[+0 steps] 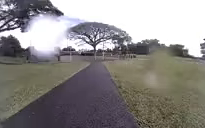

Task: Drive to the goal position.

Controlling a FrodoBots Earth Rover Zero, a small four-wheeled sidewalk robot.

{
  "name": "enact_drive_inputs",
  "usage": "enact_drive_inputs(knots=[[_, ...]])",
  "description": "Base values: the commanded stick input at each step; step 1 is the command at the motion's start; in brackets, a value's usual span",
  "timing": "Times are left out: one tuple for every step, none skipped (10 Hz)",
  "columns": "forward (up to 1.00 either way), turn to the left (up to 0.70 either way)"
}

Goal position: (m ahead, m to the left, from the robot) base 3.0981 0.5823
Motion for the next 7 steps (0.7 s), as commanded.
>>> enact_drive_inputs(knots=[[0.85,0.0],[0.85,0.0],[0.85,0.0],[0.85,0.0],[0.85,0.0],[0.85,0.0],[0.85,0.0]])
